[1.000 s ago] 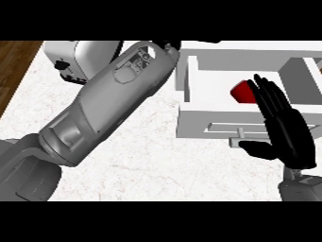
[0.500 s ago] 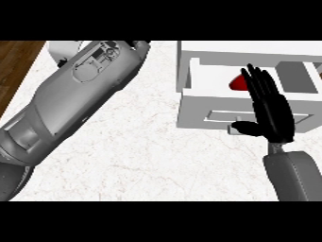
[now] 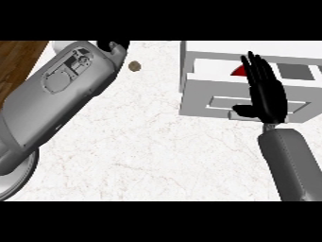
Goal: Pick up the can, place it into the drawer and close the drawer
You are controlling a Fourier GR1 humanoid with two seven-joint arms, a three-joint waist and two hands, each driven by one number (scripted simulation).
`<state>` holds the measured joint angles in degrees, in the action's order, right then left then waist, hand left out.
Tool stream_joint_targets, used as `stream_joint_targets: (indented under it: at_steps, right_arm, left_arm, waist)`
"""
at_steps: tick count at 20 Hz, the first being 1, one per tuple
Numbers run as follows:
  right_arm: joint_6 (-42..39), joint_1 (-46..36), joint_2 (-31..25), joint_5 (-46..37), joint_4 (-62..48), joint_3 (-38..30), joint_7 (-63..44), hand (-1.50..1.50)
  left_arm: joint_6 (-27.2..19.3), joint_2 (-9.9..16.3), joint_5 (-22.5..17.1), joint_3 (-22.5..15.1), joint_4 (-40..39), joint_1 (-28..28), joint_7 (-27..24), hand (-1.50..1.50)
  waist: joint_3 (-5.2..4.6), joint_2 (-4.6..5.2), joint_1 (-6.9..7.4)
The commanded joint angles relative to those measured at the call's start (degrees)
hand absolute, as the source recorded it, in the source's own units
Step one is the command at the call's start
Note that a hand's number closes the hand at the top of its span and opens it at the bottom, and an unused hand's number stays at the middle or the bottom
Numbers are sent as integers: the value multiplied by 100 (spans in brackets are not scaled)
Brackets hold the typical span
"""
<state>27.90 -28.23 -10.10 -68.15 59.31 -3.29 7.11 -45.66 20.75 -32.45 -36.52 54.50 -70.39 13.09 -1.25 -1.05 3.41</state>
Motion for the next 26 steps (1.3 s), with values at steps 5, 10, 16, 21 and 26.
stream_joint_targets:
  at_steps: [5,10,16,21,26]
  right_arm:
    - [872,-1043,151,-36,-1884,-468,38,-150]
    - [1217,-1808,149,-114,-2784,-693,-32,-150]
    - [1424,-2693,-61,-169,-3660,-924,-59,-150]
    - [1590,-3120,-14,-319,-4036,-917,-282,-150]
    - [1476,-3422,-220,-121,-4306,-1124,-12,-150]
  left_arm:
    - [38,455,66,51,852,547,275,-150]
    - [215,653,126,101,1175,1034,138,-150]
    - [27,724,328,12,1737,1501,175,-150]
    - [20,933,443,78,2090,1743,244,-150]
    - [338,1146,383,235,2199,2070,143,-150]
  waist:
    - [139,170,123]
    - [137,218,134]
    - [139,249,164]
    - [137,242,168]
    - [138,273,154]
